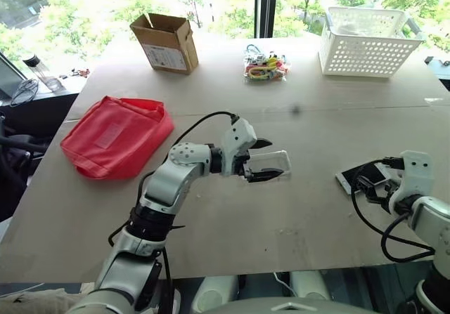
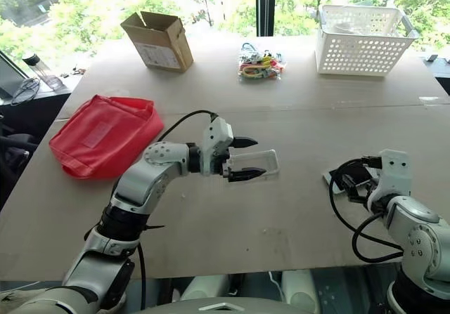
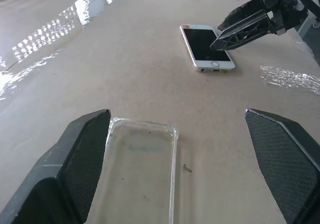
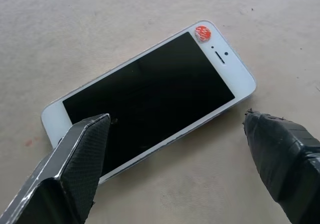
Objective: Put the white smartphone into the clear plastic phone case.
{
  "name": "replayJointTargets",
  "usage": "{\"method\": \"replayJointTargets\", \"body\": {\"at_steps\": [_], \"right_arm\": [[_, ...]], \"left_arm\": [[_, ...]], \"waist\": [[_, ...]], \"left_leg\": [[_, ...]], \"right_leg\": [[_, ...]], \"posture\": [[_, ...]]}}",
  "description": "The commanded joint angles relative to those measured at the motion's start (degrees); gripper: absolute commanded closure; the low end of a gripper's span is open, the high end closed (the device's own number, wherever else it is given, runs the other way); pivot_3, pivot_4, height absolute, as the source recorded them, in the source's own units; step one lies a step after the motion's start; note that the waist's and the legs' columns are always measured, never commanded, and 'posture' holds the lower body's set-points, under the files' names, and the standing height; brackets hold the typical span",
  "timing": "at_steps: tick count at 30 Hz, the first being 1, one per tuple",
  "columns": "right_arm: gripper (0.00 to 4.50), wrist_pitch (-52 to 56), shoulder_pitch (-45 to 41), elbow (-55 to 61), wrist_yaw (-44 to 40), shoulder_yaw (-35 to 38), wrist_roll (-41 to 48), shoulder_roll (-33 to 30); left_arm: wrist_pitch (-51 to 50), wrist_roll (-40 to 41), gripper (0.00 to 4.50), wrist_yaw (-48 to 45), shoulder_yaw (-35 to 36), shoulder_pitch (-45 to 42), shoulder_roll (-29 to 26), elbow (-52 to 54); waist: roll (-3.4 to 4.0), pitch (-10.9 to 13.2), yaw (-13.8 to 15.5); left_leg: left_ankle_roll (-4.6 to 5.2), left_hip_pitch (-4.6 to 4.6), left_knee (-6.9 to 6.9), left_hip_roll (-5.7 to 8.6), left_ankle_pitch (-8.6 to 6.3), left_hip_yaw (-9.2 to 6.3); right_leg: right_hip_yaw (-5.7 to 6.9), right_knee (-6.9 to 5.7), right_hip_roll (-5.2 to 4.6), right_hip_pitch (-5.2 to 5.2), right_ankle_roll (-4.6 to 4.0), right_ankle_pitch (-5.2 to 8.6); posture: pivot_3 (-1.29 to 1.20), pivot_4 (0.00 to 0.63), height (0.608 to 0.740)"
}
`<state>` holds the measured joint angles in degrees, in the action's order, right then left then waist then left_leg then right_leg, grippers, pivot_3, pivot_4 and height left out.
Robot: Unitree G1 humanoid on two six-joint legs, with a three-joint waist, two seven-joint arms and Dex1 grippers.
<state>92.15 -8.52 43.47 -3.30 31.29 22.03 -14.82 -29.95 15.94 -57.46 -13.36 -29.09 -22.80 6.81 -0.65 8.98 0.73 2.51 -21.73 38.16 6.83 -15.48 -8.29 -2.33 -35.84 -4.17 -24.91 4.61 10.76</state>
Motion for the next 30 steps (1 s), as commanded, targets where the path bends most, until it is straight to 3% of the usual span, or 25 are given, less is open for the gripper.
{"method": "replayJointTargets", "body": {"at_steps": [1, 9, 17, 27, 30], "right_arm": [[0.0, 0.35, -2.51, -0.68, 1.4, 1.56, -0.86, 1.99], [0.0, 0.35, -8.31, -6.27, 1.91, -0.2, -1.64, 5.72], [0.0, -1.79, -11.97, -13.09, 0.26, -10.85, -3.2, 2.0], [0.0, -3.05, -15.36, -19.18, 2.2, -20.98, -7.58, 4.64], [0.0, -3.27, -14.88, -19.83, 2.64, -24.1, -9.48, 3.69]], "left_arm": [[1.26, 1.19, 0.12, 0.18, 0.85, -0.46, -0.41, 2.83], [2.71, 4.51, 0.12, -0.02, 2.87, 1.23, -0.8, 6.2], [1.82, 7.72, 0.12, -0.1, 5.31, 4.52, -3.7, 10.57], [0.49, 8.88, 0.12, 2.89, 6.52, 7.4, -5.51, 14.04], [0.33, 9.19, 0.12, 3.51, 6.45, 7.7, -5.7, 14.46]], "waist": [[0.06, -0.02, -0.02], [0.12, -0.05, -0.32], [0.15, -0.07, -2.13], [-0.18, -0.26, -3.41], [-0.22, -0.27, -3.4]], "left_leg": [[0.0, 0.0, 0.0, 0.0, 0.0, 0.01], [-0.01, 0.02, 0.0, 0.0, 0.01, 0.03], [-0.01, 0.1, 0.0, -0.05, 0.01, 0.09], [-0.05, 0.29, -0.01, -0.2, 0.03, 0.18], [0.16, 0.81, -0.18, -0.4, -0.15, 0.63]], "right_leg": [[0.0, 0.0, 0.0, 0.0, 0.0, 0.0], [-0.02, -0.01, 0.02, 0.0, -0.04, -0.03], [-0.12, -0.02, 0.02, 0.01, -0.12, -0.09], [-0.19, -0.03, 0.12, 0.1, -0.24, -0.18], [-0.11, -0.03, 0.09, 0.31, -0.32, -0.23]], "posture": [[0.0, 0.15, 0.74], [0.0, 0.15, 0.74], [0.0, 0.15, 0.74], [0.0, 0.15, 0.74], [0.0, 0.15, 0.74]]}}
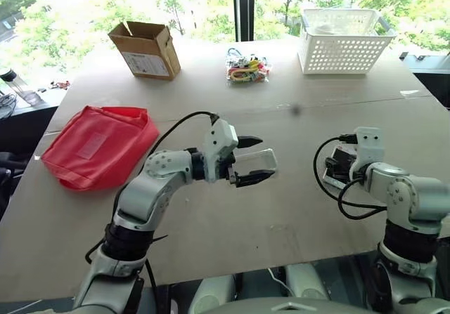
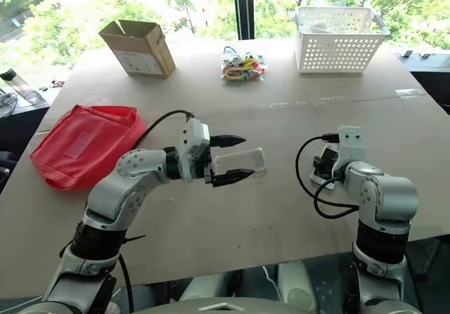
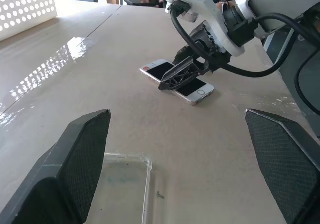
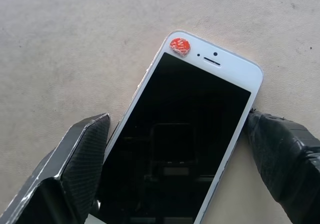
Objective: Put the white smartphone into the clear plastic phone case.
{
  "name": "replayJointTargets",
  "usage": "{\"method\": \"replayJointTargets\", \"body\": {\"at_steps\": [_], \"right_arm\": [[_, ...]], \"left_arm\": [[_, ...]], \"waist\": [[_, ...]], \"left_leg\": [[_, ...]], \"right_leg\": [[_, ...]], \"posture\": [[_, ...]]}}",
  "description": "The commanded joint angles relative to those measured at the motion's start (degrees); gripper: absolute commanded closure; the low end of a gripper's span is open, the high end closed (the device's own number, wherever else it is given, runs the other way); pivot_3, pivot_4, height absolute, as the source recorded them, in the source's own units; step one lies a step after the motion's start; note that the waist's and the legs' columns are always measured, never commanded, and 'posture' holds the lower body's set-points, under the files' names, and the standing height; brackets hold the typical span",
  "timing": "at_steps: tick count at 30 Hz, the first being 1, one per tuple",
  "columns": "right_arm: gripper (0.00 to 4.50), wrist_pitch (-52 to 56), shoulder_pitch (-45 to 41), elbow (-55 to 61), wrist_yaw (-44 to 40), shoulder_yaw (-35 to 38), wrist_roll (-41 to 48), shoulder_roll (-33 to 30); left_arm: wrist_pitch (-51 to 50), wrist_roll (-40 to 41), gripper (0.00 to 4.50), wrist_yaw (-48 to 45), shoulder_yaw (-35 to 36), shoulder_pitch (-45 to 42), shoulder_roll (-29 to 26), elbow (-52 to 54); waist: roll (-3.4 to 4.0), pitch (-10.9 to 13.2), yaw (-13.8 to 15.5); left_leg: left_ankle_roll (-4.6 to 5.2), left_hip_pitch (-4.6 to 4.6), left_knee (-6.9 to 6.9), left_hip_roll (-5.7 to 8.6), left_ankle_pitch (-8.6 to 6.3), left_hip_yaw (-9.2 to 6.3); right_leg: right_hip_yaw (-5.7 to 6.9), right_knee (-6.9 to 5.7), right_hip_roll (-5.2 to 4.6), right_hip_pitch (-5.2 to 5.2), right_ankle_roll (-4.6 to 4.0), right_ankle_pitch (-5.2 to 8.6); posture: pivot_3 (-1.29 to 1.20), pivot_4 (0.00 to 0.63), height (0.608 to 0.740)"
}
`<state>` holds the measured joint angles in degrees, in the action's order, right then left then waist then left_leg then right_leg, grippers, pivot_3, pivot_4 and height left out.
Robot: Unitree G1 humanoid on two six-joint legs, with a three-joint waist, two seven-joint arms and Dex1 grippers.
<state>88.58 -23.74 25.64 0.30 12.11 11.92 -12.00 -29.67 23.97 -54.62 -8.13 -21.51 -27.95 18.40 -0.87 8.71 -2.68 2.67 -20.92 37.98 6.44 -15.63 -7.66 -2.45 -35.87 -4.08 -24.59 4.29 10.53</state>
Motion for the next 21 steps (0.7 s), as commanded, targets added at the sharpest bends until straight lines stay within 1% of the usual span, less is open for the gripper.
{"method": "replayJointTargets", "body": {"at_steps": [1, 2, 5, 7, 8, 12, 14, 16, 18, 21], "right_arm": [[0.0, 0.18, 0.72, -2.11, -1.11, -5.45, 0.3, 0.66], [0.0, 0.05, 1.15, -2.16, -1.17, -5.85, -0.07, 0.38], [0.76, -0.37, 2.38, -1.84, -2.15, -6.07, -0.34, -0.48], [1.54, -1.12, 3.05, -1.36, -3.37, -6.72, -0.08, -1.68], [1.68, -1.98, 3.42, -1.1, -4.04, -7.16, 0.08, -2.38], [1.7, -8.67, 4.68, -0.45, -9.95, -8.8, 2.03, -6.5], [1.7, -15.33, 5.0, 0.23, -14.81, -9.93, 3.64, -8.23], [1.7, -20.31, 5.26, 1.23, -22.09, -13.9, 5.19, -13.5], [1.7, -24.73, 5.83, 1.04, -27.17, -17.81, 4.9, -18.53], [1.7, -29.12, 6.19, -0.37, -32.18, -22.61, 3.44, -24.99]], "left_arm": [[0.04, 1.24, 0.12, 0.82, 1.25, 0.19, -0.64, 2.95], [0.06, 1.32, 0.12, 0.92, 1.33, 0.22, -0.74, 2.91], [0.13, 1.43, 0.0, 1.37, 1.33, 0.22, -0.86, 2.73], [0.16, 1.48, 0.0, 1.61, 1.18, 0.15, -0.82, 2.69], [0.18, 1.52, 0.0, 1.67, 1.14, 0.14, -0.82, 2.66], [0.5, 1.36, 0.0, 1.86, 0.95, 0.17, -0.64, 2.23], [0.59, 1.35, 0.0, 1.87, 0.99, 0.15, -0.63, 2.04], [0.67, 1.31, 0.0, 1.86, 0.95, 0.1, -0.65, 1.94], [0.7, 1.32, 0.0, 1.91, 0.88, 0.08, -0.66, 1.97], [0.71, 1.33, 0.0, 1.91, 0.86, 0.06, -0.74, 2.0]], "waist": [[-0.02, -0.01, 0.01], [-0.03, -0.02, 0.01], [-0.03, -0.03, 0.05], [-0.13, -0.09, 0.19], [-0.14, -0.09, 0.28], [-0.15, -0.09, 0.37], [-0.15, -0.06, 0.34], [-0.04, 0.06, 0.25], [-0.03, 0.09, 0.35], [-0.06, 0.14, 0.73]], "left_leg": [[0.01, 0.11, -0.06, -0.04, -0.01, 0.07], [0.01, 0.19, -0.15, -0.07, -0.01, 0.1], [-0.07, 0.26, -0.22, -0.27, -0.04, 0.15], [-0.13, 0.26, -0.23, -0.35, -0.06, 0.15], [-0.14, 0.25, -0.23, -0.36, -0.07, 0.15], [-0.13, 0.23, -0.23, -0.36, -0.08, 0.18], [-0.14, 0.22, -0.24, -0.36, -0.08, 0.19], [-0.14, 0.2, -0.28, -0.39, -0.08, 0.19], [-0.14, 0.2, -0.37, -0.42, -0.08, 0.26], [-0.25, 0.13, -0.52, -0.45, -0.02, 0.24]], "right_leg": [[0.0, 0.0, -0.01, 0.04, 0.01, 0.01], [0.01, 0.0, -0.01, 0.06, 0.02, 0.01], [0.08, 0.0, 0.05, 0.05, 0.0, 0.0], [0.1, 0.01, 0.05, 0.05, -0.01, 0.0], [0.11, 0.03, 0.06, 0.05, -0.01, 0.0], [0.13, 0.11, 0.1, 0.06, 0.0, 0.0], [0.12, 0.11, 0.1, 0.04, 0.0, 0.0], [0.12, 0.11, 0.09, 0.0, 0.03, 0.02], [0.11, 0.11, 0.09, -0.06, 0.06, 0.04], [0.19, 0.23, 0.08, -0.12, -0.01, 0.02]], "posture": [[0.0, 0.15, 0.74], [0.0, 0.15, 0.74], [0.0, 0.15, 0.74], [0.0, 0.15, 0.74], [0.0, 0.15, 0.74], [0.0, 0.15, 0.74], [0.0, 0.15, 0.74], [0.0, 0.15, 0.74], [0.0, 0.15, 0.74], [0.0, 0.15, 0.74]]}}
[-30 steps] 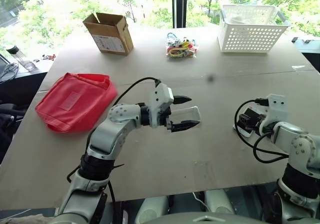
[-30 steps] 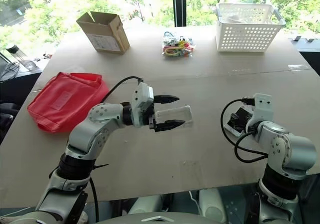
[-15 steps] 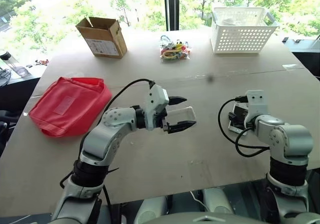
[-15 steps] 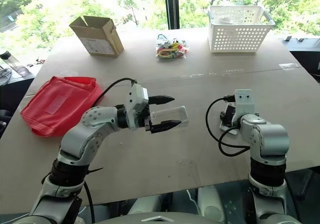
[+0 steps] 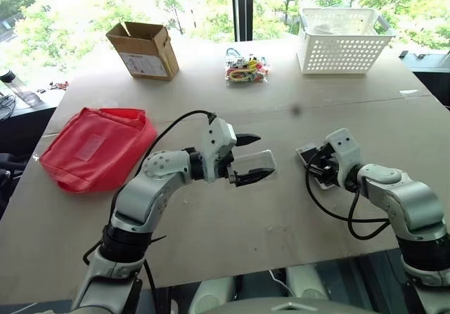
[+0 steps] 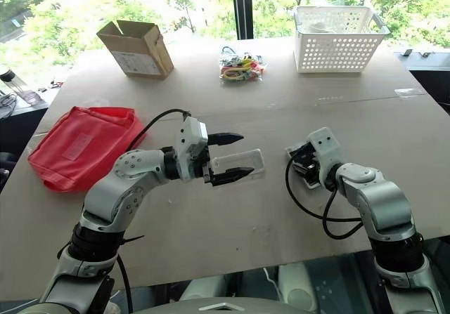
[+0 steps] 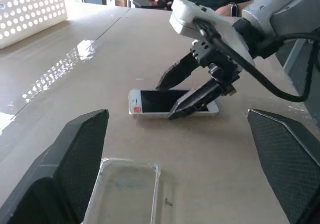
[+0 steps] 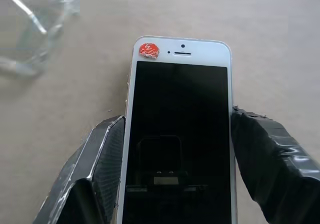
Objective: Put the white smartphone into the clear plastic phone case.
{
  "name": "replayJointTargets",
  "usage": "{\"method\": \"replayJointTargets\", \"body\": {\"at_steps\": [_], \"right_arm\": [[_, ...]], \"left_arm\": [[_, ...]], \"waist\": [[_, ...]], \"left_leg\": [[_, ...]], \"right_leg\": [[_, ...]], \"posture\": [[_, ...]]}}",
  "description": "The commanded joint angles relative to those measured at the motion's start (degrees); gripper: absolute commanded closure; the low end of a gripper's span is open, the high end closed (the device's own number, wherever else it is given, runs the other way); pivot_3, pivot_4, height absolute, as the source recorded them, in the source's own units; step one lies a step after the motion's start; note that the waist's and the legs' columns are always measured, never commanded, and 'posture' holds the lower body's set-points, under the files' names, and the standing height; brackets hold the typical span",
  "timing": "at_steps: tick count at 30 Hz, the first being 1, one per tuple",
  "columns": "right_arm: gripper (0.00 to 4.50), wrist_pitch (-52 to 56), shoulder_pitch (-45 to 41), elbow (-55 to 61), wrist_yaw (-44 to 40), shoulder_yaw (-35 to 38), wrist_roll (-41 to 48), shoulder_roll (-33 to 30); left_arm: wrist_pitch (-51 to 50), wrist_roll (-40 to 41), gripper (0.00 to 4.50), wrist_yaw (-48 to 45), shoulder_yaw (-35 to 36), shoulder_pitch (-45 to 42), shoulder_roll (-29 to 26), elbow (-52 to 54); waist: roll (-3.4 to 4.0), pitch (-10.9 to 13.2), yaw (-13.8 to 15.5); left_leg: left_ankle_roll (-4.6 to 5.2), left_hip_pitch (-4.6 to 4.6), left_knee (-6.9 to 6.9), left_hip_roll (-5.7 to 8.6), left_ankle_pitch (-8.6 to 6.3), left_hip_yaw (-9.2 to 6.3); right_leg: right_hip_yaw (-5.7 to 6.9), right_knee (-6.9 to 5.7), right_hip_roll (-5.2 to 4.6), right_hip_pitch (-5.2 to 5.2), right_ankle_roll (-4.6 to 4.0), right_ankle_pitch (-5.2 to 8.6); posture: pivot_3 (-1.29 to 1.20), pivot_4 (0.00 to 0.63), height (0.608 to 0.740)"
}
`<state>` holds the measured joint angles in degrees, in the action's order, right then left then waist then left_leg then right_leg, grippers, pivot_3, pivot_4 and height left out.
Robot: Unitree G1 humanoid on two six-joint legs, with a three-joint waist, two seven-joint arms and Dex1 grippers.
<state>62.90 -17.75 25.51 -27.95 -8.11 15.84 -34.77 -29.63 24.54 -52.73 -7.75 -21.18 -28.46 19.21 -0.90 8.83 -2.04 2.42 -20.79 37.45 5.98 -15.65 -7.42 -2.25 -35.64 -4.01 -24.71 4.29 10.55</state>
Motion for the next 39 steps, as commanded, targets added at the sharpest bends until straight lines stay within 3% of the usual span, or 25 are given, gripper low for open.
{"method": "replayJointTargets", "body": {"at_steps": [1, 3, 4, 5, 12, 18, 23, 27, 35, 39], "right_arm": [[1.7, -3.78, 0.14, -0.95, -5.33, -2.8, -0.04, -3.5], [0.68, -5.4, 0.17, -1.67, -7.71, -3.95, -0.27, -6.09], [0.51, -6.13, 0.27, -1.97, -8.45, -4.36, -0.65, -7.35], [0.06, -6.03, 0.39, -2.23, -8.11, -3.94, -0.88, -7.7], [0.03, 4.44, 1.59, 0.64, -2.98, 1.26, 0.91, -5.21], [0.03, 18.2, 2.86, 4.81, 1.78, 8.68, 4.12, 3.26], [0.03, 19.64, 4.64, 6.18, 4.63, 8.79, 3.32, 4.72], [1.58, 15.17, 7.82, 7.1, 4.34, 3.67, 2.01, -0.23], [1.74, 3.75, 10.29, 7.02, 1.58, 2.09, 2.18, -3.32], [1.74, -5.07, 6.81, 6.14, -4.03, 1.91, 2.84, -5.03]], "left_arm": [[0.67, 0.76, 0.0, 0.01, 0.51, -0.29, -0.27, 1.16], [0.65, 0.77, 0.0, 0.01, 0.6, -0.25, -0.38, 1.19], [0.58, 0.8, 0.0, 0.05, 0.71, -0.17, -0.49, 1.28], [0.49, 0.84, 0.0, 0.11, 0.83, -0.04, -0.59, 1.42], [0.3, 1.06, 0.0, 0.4, 1.37, 0.83, -1.26, 1.8], [0.58, 1.16, 0.0, 0.41, 1.36, 0.99, -1.62, 1.49], [0.68, 1.17, 0.0, 0.35, 1.29, 0.72, -1.64, 1.14], [0.72, 1.21, 0.0, 0.15, 1.35, 0.64, -1.79, 1.04], [0.65, 1.22, 0.0, -0.02, 1.76, 0.6, -2.32, 0.7], [0.93, 1.12, 0.0, -0.07, 2.73, 1.57, -3.37, 0.22]], "waist": [[-0.04, 0.02, 0.13], [-0.04, 0.02, 0.34], [-0.05, 0.02, 0.47], [-0.06, 0.03, 0.69], [-0.08, 0.03, 2.03], [-0.08, 0.03, 3.03], [-0.08, 0.02, 3.14], [-0.09, 0.01, 3.18], [-0.12, -0.02, 3.13], [-0.08, 0.02, 2.58]], "left_leg": [[-0.14, -0.04, -0.01, 0.0, 0.08, -0.02], [-0.15, -0.08, -0.02, -0.01, 0.08, -0.02], [-0.14, -0.08, -0.03, 0.0, 0.08, 0.0], [-0.14, -0.1, -0.03, 0.0, 0.08, -0.02], [-0.16, -0.14, -0.05, -0.05, 0.06, -0.05], [-0.17, -0.18, -0.05, -0.06, 0.06, -0.13], [-0.22, -0.23, -0.05, -0.05, 0.03, -0.2], [-0.24, -0.27, -0.07, -0.04, -0.01, -0.3], [-0.26, -0.29, -0.08, -0.04, -0.02, -0.48], [-0.27, -0.29, -0.08, -0.07, -0.01, -0.47]], "right_leg": [[0.03, 0.08, -0.02, 0.0, 0.0, 0.0], [0.02, 0.16, -0.02, 0.0, -0.01, -0.01], [0.01, 0.2, -0.03, 0.0, -0.01, -0.01], [0.03, 0.24, -0.03, 0.0, -0.01, -0.01], [0.03, 0.29, -0.12, 0.01, -0.02, -0.01], [0.15, 0.28, -0.09, 0.0, -0.03, -0.01], [0.25, 0.32, -0.07, 0.0, -0.05, -0.02], [0.41, 0.4, -0.07, 0.0, -0.06, -0.02], [0.64, 0.73, -0.06, 0.21, -0.05, -0.02], [0.63, 0.72, -0.03, 0.19, -0.05, -0.02]], "posture": [[0.0, 0.15, 0.74], [0.0, 0.15, 0.74], [0.0, 0.15, 0.74], [0.0, 0.15, 0.74], [0.0, 0.15, 0.74], [0.0, 0.15, 0.74], [0.0, 0.15, 0.74], [0.0, 0.15, 0.74], [0.0, 0.15, 0.74], [0.0, 0.15, 0.74]]}}
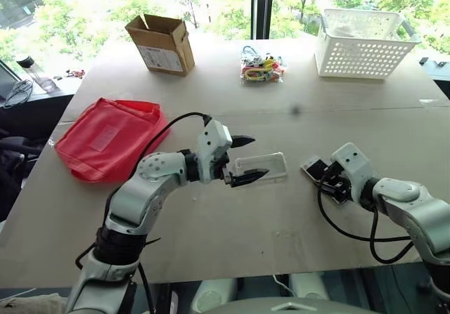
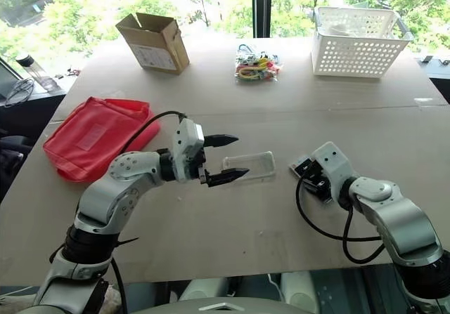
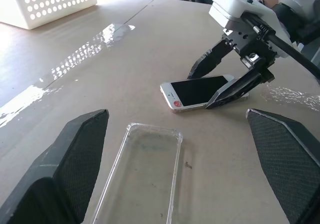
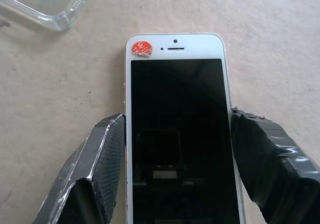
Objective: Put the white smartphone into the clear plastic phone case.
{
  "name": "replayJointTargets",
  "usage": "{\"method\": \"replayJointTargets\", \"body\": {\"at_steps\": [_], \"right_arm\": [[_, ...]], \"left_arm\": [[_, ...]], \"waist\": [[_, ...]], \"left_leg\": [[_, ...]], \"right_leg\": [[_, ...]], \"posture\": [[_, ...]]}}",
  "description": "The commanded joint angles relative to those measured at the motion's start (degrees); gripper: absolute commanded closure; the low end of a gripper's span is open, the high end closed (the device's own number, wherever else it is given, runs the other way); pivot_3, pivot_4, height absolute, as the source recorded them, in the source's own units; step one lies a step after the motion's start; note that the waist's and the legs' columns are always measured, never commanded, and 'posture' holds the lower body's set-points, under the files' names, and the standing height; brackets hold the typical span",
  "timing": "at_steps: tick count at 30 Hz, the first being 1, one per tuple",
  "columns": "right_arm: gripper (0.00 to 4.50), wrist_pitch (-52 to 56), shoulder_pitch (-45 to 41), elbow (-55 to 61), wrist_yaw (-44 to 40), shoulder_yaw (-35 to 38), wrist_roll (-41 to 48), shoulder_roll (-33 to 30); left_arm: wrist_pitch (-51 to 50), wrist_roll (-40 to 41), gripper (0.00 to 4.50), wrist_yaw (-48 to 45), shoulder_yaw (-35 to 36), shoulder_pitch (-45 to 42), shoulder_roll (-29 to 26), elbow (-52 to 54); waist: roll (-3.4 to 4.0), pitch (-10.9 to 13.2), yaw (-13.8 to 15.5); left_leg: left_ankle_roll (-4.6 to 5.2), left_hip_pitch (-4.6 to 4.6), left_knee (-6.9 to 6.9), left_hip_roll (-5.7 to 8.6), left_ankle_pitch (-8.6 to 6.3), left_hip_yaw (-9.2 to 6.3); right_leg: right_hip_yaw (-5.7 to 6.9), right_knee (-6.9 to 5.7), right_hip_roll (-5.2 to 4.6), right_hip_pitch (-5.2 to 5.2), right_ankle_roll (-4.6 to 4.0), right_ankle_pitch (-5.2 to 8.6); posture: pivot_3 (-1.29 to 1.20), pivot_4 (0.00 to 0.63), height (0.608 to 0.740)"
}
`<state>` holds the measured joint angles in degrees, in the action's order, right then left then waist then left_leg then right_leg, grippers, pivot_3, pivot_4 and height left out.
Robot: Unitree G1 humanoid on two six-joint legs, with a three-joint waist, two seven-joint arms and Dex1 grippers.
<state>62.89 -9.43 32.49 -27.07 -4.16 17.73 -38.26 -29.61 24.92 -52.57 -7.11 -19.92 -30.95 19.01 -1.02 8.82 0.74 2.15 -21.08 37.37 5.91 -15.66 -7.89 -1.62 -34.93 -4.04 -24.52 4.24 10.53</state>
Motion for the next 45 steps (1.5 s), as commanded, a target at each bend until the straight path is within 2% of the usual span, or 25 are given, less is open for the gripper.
{"method": "replayJointTargets", "body": {"at_steps": [1, 5, 10, 14, 20, 29, 45], "right_arm": [[1.74, -6.9, -3.04, -1.26, -6.69, -2.75, 1.02, -2.09], [1.74, -12.67, -10.99, -4.3, -12.83, -7.4, 0.26, -2.74], [1.74, -16.8, -22.18, -10.43, -17.22, -14.01, -2.15, -0.08], [1.74, -20.63, -29.77, -15.89, -21.23, -20.87, -5.8, 2.71], [1.74, -27.78, -35.02, -22.85, -26.29, -29.21, -13.15, 4.44], [1.74, -34.42, -36.75, -28.47, -32.48, -30.56, -18.0, 4.96], [1.74, -44.0, -42.09, -40.75, -40.02, -31.68, -24.74, 11.05]], "left_arm": [[1.29, 0.57, 0.0, -0.21, 2.42, 0.92, -1.28, 0.41], [7.14, 0.07, 0.0, -1.28, 4.7, 4.76, -1.48, -0.25], [15.25, 0.21, 0.0, -3.04, 8.28, 10.76, -1.85, -1.62], [13.99, 3.68, 0.0, -5.35, 11.58, 16.51, -4.03, -0.38], [15.17, 3.95, 0.0, -5.31, 13.82, 22.19, -4.99, 1.11], [16.47, 3.75, 0.0, -4.7, 14.16, 26.21, -4.66, 2.77], [18.47, 3.54, 0.0, -5.29, 13.62, 26.21, -4.62, 1.32]], "waist": [[0.07, 0.05, -0.41], [0.19, 0.15, -1.32], [0.28, 0.22, -1.36], [0.31, 0.24, -1.22], [0.32, 0.24, -1.29], [0.32, 0.25, -1.38], [0.33, 0.24, -1.57]], "left_leg": [[0.0, 0.0, 0.0, -0.05, 0.0, 0.09], [-0.01, 0.0, -0.01, -0.13, 0.0, 0.14], [-0.01, -0.03, -0.02, -0.17, 0.0, 0.25], [-0.05, -0.17, -0.04, -0.17, -0.02, 0.17], [-0.05, -0.71, 0.04, -0.13, -0.02, 0.16], [-0.09, -0.83, 0.03, -0.18, 0.0, 0.2], [-0.17, -0.79, 0.03, -0.21, 0.05, 0.23]], "right_leg": [[0.0, 0.0, 0.0, -0.04, 0.0, -0.01], [0.02, -0.02, -0.01, -0.12, -0.06, -0.04], [0.1, -0.01, -0.09, -0.23, -0.17, -0.12], [0.18, 0.0, -0.1, -0.34, -0.22, -0.14], [0.2, 0.0, -0.1, -0.84, -0.33, -0.23], [0.16, -0.06, -0.1, -1.04, -0.44, -0.31], [0.14, -0.14, -0.02, -1.05, -0.52, -0.36]], "posture": [[0.0, 0.15, 0.74], [0.0, 0.15, 0.74], [0.0, 0.15, 0.74], [0.0, 0.15, 0.74], [0.0, 0.15, 0.74], [0.0, 0.15, 0.74], [0.0, 0.15, 0.74]]}}
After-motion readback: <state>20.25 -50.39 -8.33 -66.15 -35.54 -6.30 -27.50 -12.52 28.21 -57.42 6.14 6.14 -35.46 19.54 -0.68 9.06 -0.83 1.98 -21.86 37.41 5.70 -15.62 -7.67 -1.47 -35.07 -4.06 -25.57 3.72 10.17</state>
